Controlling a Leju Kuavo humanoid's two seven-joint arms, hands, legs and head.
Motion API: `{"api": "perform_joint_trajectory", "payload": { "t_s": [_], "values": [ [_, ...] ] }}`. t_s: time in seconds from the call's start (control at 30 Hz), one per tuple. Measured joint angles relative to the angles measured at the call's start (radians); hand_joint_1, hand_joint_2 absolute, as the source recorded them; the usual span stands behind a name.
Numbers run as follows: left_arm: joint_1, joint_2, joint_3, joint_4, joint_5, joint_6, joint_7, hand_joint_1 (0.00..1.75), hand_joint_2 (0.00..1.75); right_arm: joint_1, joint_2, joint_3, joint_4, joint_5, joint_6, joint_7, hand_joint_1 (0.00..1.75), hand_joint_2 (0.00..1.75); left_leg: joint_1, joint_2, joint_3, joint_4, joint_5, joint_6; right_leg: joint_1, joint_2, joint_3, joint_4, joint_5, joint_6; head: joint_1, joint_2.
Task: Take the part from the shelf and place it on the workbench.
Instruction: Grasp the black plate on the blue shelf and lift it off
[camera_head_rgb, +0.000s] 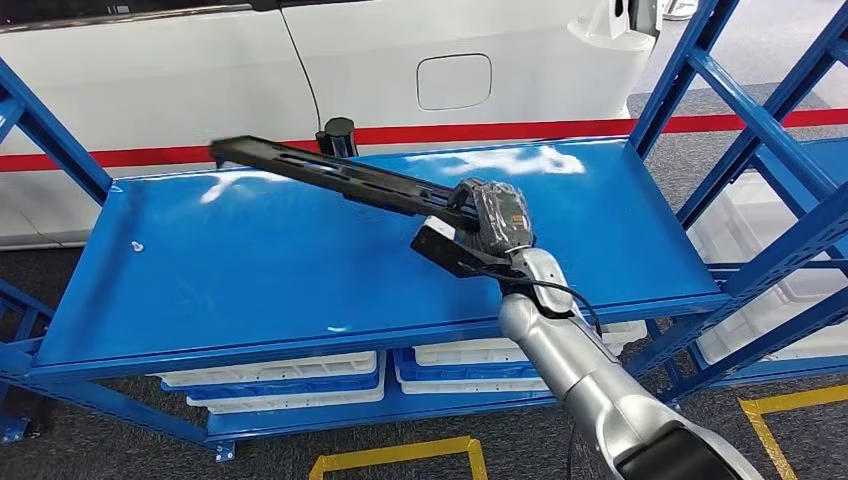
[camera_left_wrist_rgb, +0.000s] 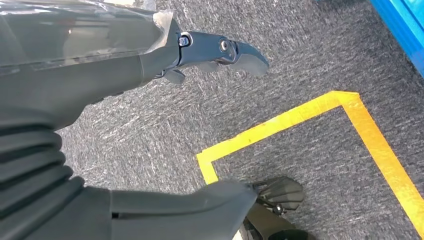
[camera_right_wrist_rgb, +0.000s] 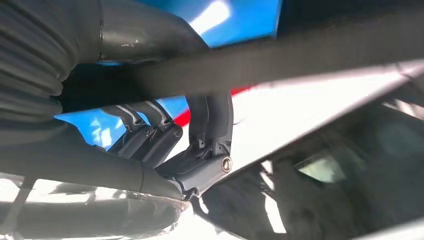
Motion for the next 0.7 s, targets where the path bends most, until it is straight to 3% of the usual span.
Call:
{"api": "perform_joint_trajectory", "payload": {
  "t_s": [0.17,0.37,0.57,0.7],
  "values": [
    [0.008,0.001,0.000,0.000,0.006,-0.013,-0.011,0.00,1.75,0.081,-0.037,-0.049,-0.289,-0.273,0.115,-0.039,1.75,1.75,0.000,-0.002,-0.001,0.000,0.000,0.000,0.000,-0.001,0.000,0.000,-0.001,-0.001,0.000,0.000],
    [0.011,0.004,0.001,0.000,0.009,-0.015,-0.023,0.00,1.75,0.145,-0.067,-0.099,-0.510,-0.449,0.199,-0.061,1.75,1.75,0.000,-0.002,-0.001,0.000,-0.001,-0.001,0.000,-0.001,-0.001,0.000,-0.001,-0.001,0.000,0.000],
    [0.018,0.006,0.005,0.001,0.024,-0.015,-0.054,0.00,1.75,0.238,-0.103,-0.164,-0.730,-0.778,0.350,-0.120,1.75,1.75,0.000,-0.002,-0.001,0.000,-0.002,-0.001,0.000,-0.001,-0.001,0.000,-0.002,-0.001,0.000,0.000],
    [0.028,0.007,0.007,0.002,0.032,-0.015,-0.081,0.00,1.75,0.321,-0.151,-0.213,-0.901,-0.862,0.403,-0.174,1.75,1.75,0.000,-0.002,-0.001,0.000,-0.004,0.000,-0.001,-0.001,0.000,0.000,-0.004,0.001,0.000,0.000]
  ]
}}
